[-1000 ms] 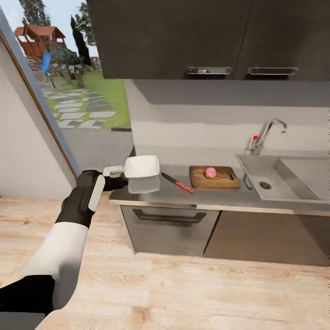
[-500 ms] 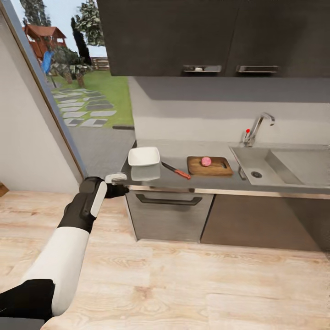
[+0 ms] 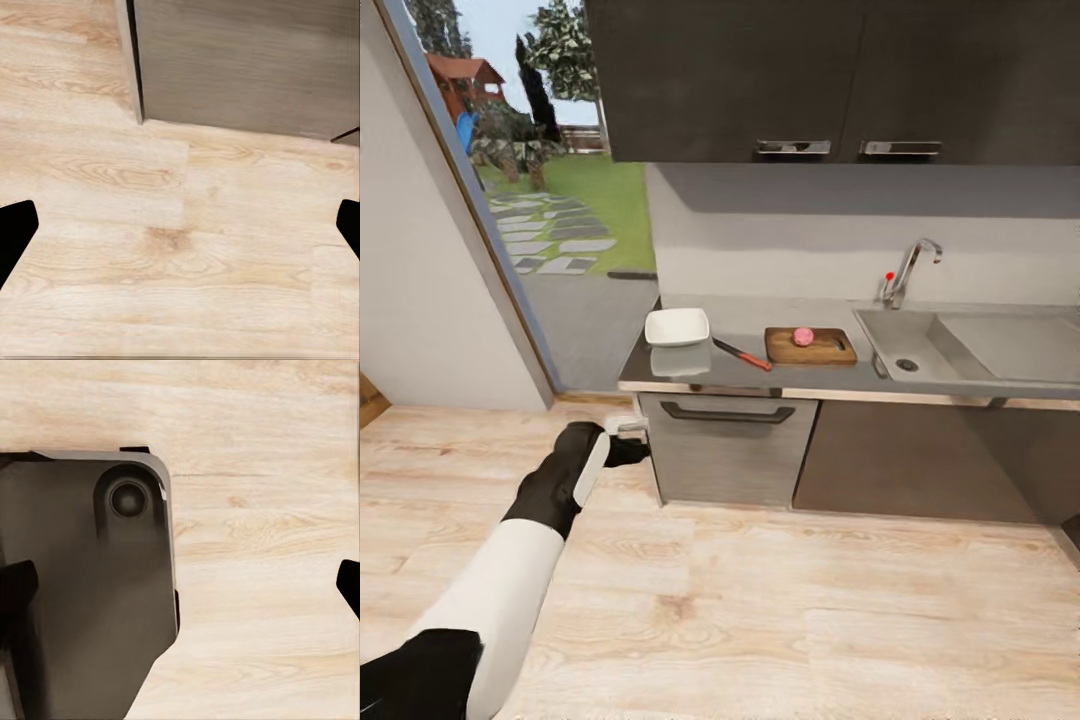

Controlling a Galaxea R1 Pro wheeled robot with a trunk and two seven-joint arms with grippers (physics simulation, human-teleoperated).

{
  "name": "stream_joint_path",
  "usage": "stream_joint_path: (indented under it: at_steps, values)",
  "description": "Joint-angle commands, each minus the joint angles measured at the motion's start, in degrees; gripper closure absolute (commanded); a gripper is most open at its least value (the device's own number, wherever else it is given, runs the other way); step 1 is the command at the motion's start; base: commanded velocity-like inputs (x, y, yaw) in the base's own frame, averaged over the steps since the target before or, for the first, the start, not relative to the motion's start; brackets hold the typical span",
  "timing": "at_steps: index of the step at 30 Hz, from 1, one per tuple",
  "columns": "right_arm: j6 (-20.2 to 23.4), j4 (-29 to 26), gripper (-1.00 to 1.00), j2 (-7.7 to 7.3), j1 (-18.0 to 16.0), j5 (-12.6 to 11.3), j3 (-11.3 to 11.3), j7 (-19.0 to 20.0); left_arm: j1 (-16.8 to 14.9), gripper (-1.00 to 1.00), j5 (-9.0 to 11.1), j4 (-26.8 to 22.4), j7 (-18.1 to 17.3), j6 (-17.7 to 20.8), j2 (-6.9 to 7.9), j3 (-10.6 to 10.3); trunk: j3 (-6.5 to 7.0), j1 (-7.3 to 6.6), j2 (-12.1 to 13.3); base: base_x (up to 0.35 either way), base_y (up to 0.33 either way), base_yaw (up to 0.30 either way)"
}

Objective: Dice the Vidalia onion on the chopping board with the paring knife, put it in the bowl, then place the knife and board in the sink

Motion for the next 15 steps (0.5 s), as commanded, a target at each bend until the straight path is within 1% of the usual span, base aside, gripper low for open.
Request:
stream_joint_path:
  at_steps: [1, 2, 4, 6, 7, 9, 10, 11, 12, 13, 14, 15]
  values:
    - [-0.2, -0.7, -1.0, 0.02, 0.0, 0.6, -0.5, -0.2, 0.6, -1.0, 0.6, 1.9, 0.6, -2.2, 0.01, -0.3, -0.1, 0.02, -0.1, -0.052, 0.0, 0.0]
    - [-0.3, -1.2, -1.0, 0.01, 0.0, 0.6, -0.5, -0.2, 0.9, -1.0, 0.6, 3.0, 0.5, -3.5, 0.01, -0.3, -0.1, 0.02, -0.1, -0.041, 0.0, 0.0]
    - [-0.3, -3.8, -1.0, 0.01, 0.0, 0.5, -0.6, -0.2, 1.7, -1.0, 0.6, 9.1, 0.5, -9.8, 0.01, -0.4, -0.1, 0.02, -0.1, -0.022, 0.0, 0.0]
    - [-0.3, -5.2, -1.0, 0.0, 0.0, 0.4, -0.6, -0.2, 1.9, -1.0, 0.6, 12.7, 0.4, -13.2, -0.04, -0.5, -0.1, 0.02, -0.1, -0.012, 0.0, 0.0]
    - [-0.3, -6.4, -1.0, 0.0, 0.0, 0.4, -0.6, -0.2, 2.0, -1.0, 0.6, 16.9, 0.4, -17.1, -0.17, -0.5, -0.1, 0.02, -0.1, -0.007, 0.0, 0.0]
    - [-0.3, -7.6, -1.0, 0.0, 0.0, 0.4, -0.6, -0.2, 2.1, -1.0, 0.6, 21.5, 0.4, -21.7, -0.34, -0.5, -0.1, 0.02, -0.1, -0.005, 0.0, 0.0]
    - [-0.3, -8.6, -1.0, 0.0, 0.0, 0.3, -0.6, -0.2, 2.2, -1.0, 0.6, 26.4, 0.4, -27.3, -0.51, -0.5, -0.1, 0.02, -0.1, -0.003, 0.0, 0.0]
    - [-0.3, -9.1, -1.0, 0.0, 0.0, 0.3, -0.6, -0.2, 2.2, -1.0, 0.6, 29.0, 0.4, -30.4, -0.6, -0.5, -0.1, 0.02, -0.1, -0.002, 0.0, 0.0]
    - [-0.3, -10.1, -1.0, 0.0, 0.0, 0.2, -0.7, -0.2, 2.3, -1.0, 0.6, 34.8, 0.5, -37.1, -0.8, -0.6, -0.1, 0.02, -0.1, -0.001, 0.0, 0.0]
    - [-0.3, -10.6, -1.0, 0.0, 0.0, 0.2, -0.7, -0.2, 2.3, -1.0, 0.6, 37.8, 0.5, -40.6, -0.91, -0.6, -0.1, 0.02, -0.1, -0.001, 0.0, 0.0]
    - [-0.3, -11.6, -1.0, 0.0, 0.0, 0.2, -0.7, -0.2, 2.4, -1.0, 0.6, 43.7, 0.5, -47.2, -1.17, -0.6, -0.1, 0.02, -0.1, 0.0, 0.0, 0.0]
    - [-0.3, -12.1, -1.0, 0.0, 0.0, 0.2, -0.7, -0.1, 2.5, -1.0, 0.6, 46.1, 0.5, -50.1, -1.27, -0.6, -0.1, 0.02, -0.1, 0.0, 0.0, 0.0]
